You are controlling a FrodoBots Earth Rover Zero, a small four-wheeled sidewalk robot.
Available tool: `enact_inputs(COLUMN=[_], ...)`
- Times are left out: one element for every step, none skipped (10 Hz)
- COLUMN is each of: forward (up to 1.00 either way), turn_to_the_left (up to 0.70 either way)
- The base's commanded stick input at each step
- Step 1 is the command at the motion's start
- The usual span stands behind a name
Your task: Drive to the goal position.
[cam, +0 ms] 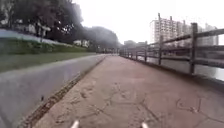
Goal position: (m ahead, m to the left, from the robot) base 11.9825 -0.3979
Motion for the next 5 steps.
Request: enact_inputs(forward=[0.7,0.7,0.7,0.7,0.7], turn_to_the_left=[0.0,0.0,0.0,0.0,0.0])
